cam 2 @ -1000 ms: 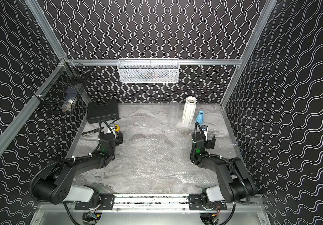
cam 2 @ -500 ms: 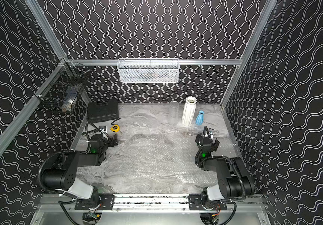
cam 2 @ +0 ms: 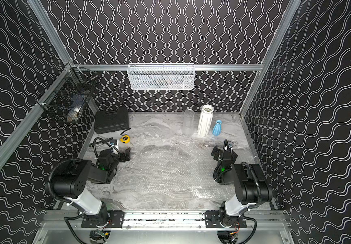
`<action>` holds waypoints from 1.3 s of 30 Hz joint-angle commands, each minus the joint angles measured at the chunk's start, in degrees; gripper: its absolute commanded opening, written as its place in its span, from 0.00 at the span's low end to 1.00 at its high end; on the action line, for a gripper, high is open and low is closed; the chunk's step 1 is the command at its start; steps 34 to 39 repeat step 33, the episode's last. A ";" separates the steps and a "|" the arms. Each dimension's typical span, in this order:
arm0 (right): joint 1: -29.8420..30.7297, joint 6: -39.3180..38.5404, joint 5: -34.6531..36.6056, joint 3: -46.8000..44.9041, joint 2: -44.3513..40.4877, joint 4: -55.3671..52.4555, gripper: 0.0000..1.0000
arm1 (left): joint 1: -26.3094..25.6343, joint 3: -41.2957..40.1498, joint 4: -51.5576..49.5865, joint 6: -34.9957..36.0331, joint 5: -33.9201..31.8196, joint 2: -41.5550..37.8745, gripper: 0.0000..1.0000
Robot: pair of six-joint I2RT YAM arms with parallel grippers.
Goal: Unwrap the vase from the bubble wrap
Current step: Reset both arms
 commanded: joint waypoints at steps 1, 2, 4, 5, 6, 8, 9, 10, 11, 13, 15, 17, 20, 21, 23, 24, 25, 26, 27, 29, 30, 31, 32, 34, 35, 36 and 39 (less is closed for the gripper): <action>0.00 -0.47 -1.47 1.10 0.46 2.57 0.99 | -2.74 2.17 -0.22 2.18 -5.63 0.21 1.00; 0.00 -0.78 -2.15 1.70 0.77 1.87 0.99 | -3.75 2.45 -0.97 2.69 -7.22 0.08 0.99; 0.00 -0.32 -4.05 3.26 2.54 -1.59 0.99 | -4.00 2.48 -0.64 2.80 -7.64 0.22 1.00; 0.04 -1.34 -3.28 3.75 4.63 0.98 0.99 | -4.04 2.48 -1.10 2.76 -7.58 0.04 1.00; 0.08 -2.18 -2.87 3.99 6.16 3.89 0.99 | -4.04 2.42 -1.13 2.81 -7.64 -0.06 1.00; 0.04 0.14 -2.92 5.72 3.51 -5.02 0.99 | -4.04 2.31 -0.82 2.77 -7.56 -0.04 1.00; -0.21 0.46 -3.57 6.12 3.29 -6.26 0.99 | -4.04 2.22 -0.64 2.81 -7.56 -0.04 1.00; -0.27 -0.11 -3.48 5.49 4.29 -3.24 0.99 | -4.04 2.30 -0.55 2.85 -7.56 0.04 1.00; -0.27 -1.09 -3.59 4.93 5.52 0.34 0.99 | -4.04 2.31 -0.81 2.81 -7.55 -0.03 1.00; -0.27 -0.50 -3.38 5.31 4.55 -2.34 0.99 | -4.04 2.31 -0.84 2.81 -7.55 -0.09 1.00; -0.26 -0.14 -3.34 5.58 4.11 -3.73 0.99 | -4.04 2.31 -0.70 2.81 -7.62 -0.01 1.00; -0.27 -1.13 -3.44 4.77 5.43 0.43 0.99 | -4.13 2.40 -0.78 2.81 -7.80 0.07 1.00; -0.27 -0.63 -3.26 5.25 4.54 -2.16 0.99 | -4.21 2.48 -0.95 2.89 -7.85 0.04 1.00; -0.27 -0.77 -3.28 5.16 4.81 -1.38 0.99 | -4.28 2.48 -0.97 3.07 -7.54 0.05 1.00; -0.27 -1.09 -3.39 4.79 5.17 0.01 0.99 | -4.31 2.57 -1.15 3.07 -7.38 0.15 1.00; -0.27 -0.91 -3.31 5.01 4.94 -0.79 0.99 | -4.31 2.66 -1.23 3.12 -7.33 0.18 1.00; -0.27 -0.81 -3.30 5.06 4.82 -1.22 0.99 | -4.31 2.71 -1.25 3.16 -7.29 0.16 1.00; -0.27 -0.91 -3.30 4.99 4.91 -0.79 0.99 | -4.31 2.74 -1.32 3.15 -7.29 0.16 1.00; -0.22 -1.00 -3.35 4.92 5.14 -0.29 0.99 | -4.31 2.75 -1.24 3.20 -7.29 0.18 1.00; -0.27 -0.94 -3.32 4.97 4.98 -0.72 0.99 | -4.31 2.62 -1.23 3.19 -7.37 0.07 1.00; -0.27 -0.93 -3.30 5.01 4.97 -0.63 0.99 | -4.31 2.57 -1.15 3.08 -7.38 0.07 1.00; -0.27 -1.00 -3.32 4.92 5.06 -0.45 0.99 | -4.31 2.57 -1.15 3.09 -7.38 0.07 1.00; -0.27 -1.01 -3.35 4.87 5.06 -0.48 0.99 | -4.31 2.57 -1.15 3.14 -7.38 0.07 1.00; -0.27 -0.99 -3.30 4.83 4.98 -0.39 0.99 | -4.31 2.57 -1.08 3.10 -7.38 0.04 1.00; -0.27 -0.99 -3.30 4.83 4.98 -0.39 0.99 | -4.31 2.57 -1.08 3.10 -7.38 0.04 1.00; -0.27 -0.99 -3.30 4.83 4.98 -0.39 0.99 | -4.31 2.57 -1.08 3.10 -7.38 0.04 1.00; -0.27 -0.99 -3.30 4.83 4.98 -0.39 0.99 | -4.31 2.57 -1.08 3.10 -7.38 0.04 1.00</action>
